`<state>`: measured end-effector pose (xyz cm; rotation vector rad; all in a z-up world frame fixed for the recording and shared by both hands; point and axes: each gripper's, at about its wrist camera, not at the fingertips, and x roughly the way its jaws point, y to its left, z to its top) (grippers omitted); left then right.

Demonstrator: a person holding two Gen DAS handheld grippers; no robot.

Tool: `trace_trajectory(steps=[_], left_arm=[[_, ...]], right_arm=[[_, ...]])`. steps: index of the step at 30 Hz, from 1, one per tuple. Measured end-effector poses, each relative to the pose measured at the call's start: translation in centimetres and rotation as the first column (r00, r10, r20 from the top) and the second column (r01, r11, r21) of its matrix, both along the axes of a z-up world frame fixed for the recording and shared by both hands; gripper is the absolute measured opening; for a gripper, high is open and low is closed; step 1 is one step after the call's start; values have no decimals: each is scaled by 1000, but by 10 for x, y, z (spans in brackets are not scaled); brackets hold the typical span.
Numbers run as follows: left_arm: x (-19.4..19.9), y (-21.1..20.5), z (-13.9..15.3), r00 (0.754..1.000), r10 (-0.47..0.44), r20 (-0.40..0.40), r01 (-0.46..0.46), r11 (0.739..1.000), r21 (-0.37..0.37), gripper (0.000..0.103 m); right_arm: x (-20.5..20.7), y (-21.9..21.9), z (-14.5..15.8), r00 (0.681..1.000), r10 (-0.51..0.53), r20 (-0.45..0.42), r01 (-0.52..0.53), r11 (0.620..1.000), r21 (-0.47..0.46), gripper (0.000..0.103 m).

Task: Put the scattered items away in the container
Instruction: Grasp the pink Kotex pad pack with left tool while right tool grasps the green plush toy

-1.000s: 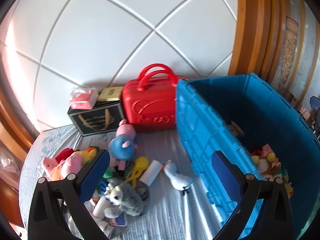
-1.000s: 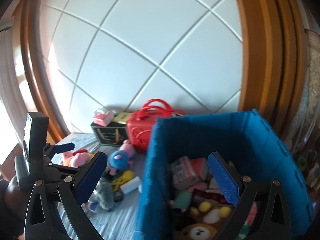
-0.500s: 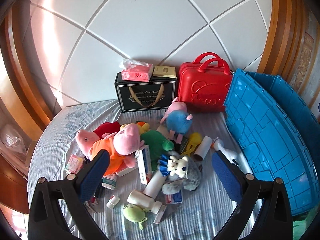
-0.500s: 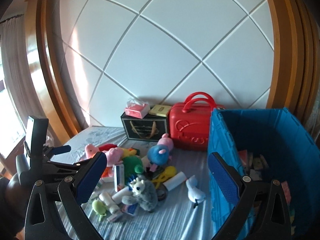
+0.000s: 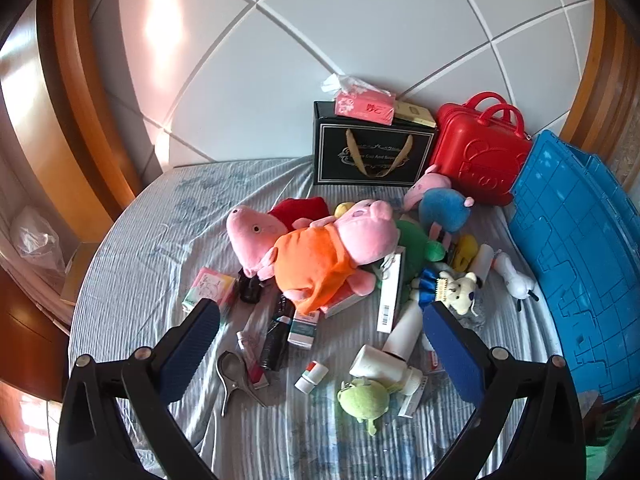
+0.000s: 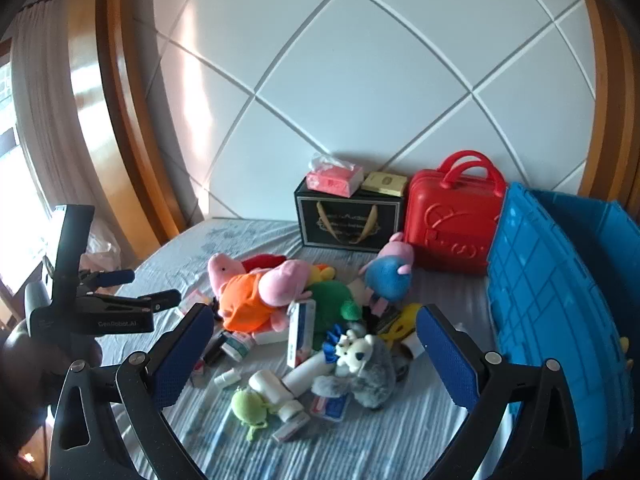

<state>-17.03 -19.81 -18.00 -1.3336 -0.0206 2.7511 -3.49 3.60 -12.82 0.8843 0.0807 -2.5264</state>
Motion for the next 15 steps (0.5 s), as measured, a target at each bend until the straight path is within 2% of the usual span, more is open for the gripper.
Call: trace_trajectory(steps=[9, 15], left_arm=[[-5, -59, -54, 998, 23, 64, -22, 1000, -20, 103], [-18, -94, -100, 995, 13, 104, -8, 999, -46, 103]], right_arm=[[15, -67, -73, 994, 71, 84, -75, 996, 46, 102], [30, -107, -142, 978, 103, 183, -119, 990, 79, 102]])
